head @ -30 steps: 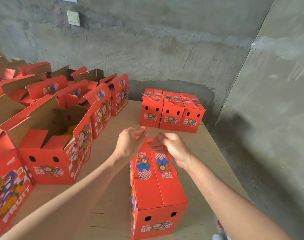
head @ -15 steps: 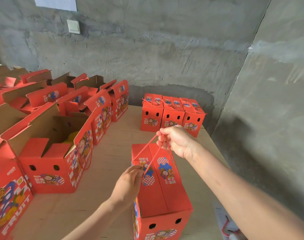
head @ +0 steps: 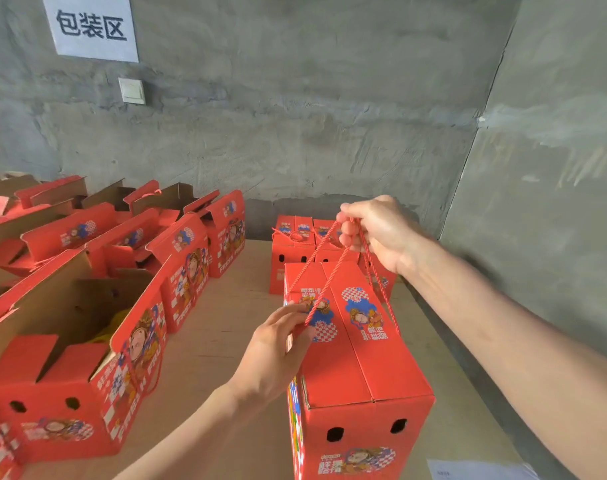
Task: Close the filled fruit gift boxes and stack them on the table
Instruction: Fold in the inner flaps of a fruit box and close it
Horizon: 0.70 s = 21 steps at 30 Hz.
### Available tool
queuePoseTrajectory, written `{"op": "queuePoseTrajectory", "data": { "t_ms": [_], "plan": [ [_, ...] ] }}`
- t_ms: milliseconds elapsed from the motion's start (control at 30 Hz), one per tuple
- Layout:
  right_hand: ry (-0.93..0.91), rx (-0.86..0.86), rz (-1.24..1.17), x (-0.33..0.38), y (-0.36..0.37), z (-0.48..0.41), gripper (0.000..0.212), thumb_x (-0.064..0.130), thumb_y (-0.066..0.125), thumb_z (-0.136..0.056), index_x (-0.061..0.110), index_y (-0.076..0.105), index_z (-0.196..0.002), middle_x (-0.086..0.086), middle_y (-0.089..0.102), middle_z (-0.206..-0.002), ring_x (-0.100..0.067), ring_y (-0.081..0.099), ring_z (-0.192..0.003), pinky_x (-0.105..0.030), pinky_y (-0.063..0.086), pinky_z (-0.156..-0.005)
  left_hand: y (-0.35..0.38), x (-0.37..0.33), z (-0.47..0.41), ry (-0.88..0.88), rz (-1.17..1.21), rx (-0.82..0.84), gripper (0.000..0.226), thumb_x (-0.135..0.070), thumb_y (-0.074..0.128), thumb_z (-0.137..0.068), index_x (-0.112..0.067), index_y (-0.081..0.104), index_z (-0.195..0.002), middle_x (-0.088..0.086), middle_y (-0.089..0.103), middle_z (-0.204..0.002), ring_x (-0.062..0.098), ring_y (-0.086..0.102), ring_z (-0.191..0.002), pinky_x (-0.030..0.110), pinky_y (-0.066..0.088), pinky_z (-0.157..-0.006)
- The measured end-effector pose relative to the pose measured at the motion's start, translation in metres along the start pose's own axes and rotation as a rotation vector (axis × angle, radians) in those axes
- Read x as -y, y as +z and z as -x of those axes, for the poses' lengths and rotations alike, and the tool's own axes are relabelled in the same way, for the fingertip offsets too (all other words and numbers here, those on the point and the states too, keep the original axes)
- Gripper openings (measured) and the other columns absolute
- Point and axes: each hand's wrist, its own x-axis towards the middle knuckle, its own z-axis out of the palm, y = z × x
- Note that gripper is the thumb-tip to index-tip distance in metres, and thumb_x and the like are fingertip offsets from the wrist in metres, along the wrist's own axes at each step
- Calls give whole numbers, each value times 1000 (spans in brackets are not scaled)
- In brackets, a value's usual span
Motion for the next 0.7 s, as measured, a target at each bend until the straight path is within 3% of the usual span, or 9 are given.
{"op": "queuePoseTrajectory", "data": {
  "t_ms": [100, 167, 267, 367, 433, 567, 633, 700],
  "plan": [
    [34, -80, 16, -9, -19, -21, 27, 12, 47, -93, 12, 52, -66, 6, 45, -41, -7, 50, -36, -22, 37, -50, 21, 7, -26, -25, -14, 77, 23, -15, 58, -92, 1, 66, -107, -4, 56, -119, 4, 50, -117, 9, 35, -96],
    [102, -143, 42, -26, -31, -35, 27, 11, 47, -91, 12, 51, -64, 6, 45, -38, -7, 49, -33, -19, 36, -48, 42, 15, -41, -82, -52, 158, 31, -18, 56, -93, -3, 59, -120, 3, 54, -128, 16, 49, -122, 15, 34, -99],
    [199, -202, 86, -61, -47, -57, 26, 7, 47, -89, 12, 51, -64, 3, 46, -43, -10, 50, -36, -19, 36, -49, 77, 29, -49, -239, -145, 267, 60, -28, 55, -91, -17, 28, -144, 7, 37, -135, 25, 46, -119, 29, 39, -96],
    [225, -237, 141, -98, -59, -80, 25, 2, 47, -84, 10, 50, -61, -3, 47, -51, -15, 51, -45, -23, 37, -52, 110, 44, -36, -332, -79, 326, 77, -30, 58, -85, -36, 12, -147, 2, 39, -121, 23, 46, -112, 31, 42, -90],
    [221, -245, 214, -120, -65, -94, 23, 1, 49, -83, 6, 50, -61, -6, 49, -54, -17, 53, -48, -23, 38, -50, 129, 55, -25, -343, -13, 390, 70, -31, 59, -83, -39, 25, -144, -6, 47, -112, 16, 43, -118, 27, 40, -97],
    [90, -244, 584, -152, -86, -103, 27, 13, 47, -91, 10, 47, -64, -12, 54, -65, -23, 55, -59, -29, 36, -53, 152, 64, -21, -332, 75, 466, 41, -27, 64, -86, -25, 59, -126, -7, 47, -120, 8, 49, -116, 26, 41, -101],
    [-6, -106, 981, -165, -94, -90, 34, 24, 46, -95, 13, 42, -63, -13, 59, -81, -29, 59, -78, -33, 36, -62, 157, 65, -20, -357, 141, 441, 42, -29, 70, -82, -25, 62, -123, -10, 47, -117, 4, 52, -109, 23, 45, -97],
    [16, 183, 1224, -196, -95, -69, 37, 44, 41, -95, 9, 52, -88, -14, 56, -115, -31, 54, -110, -35, 40, -82, 159, 66, -18, -383, 179, 477, 54, -35, 74, -76, -27, 58, -127, -15, 41, -124, -1, 49, -113, 15, 44, -94]
  ]
}}
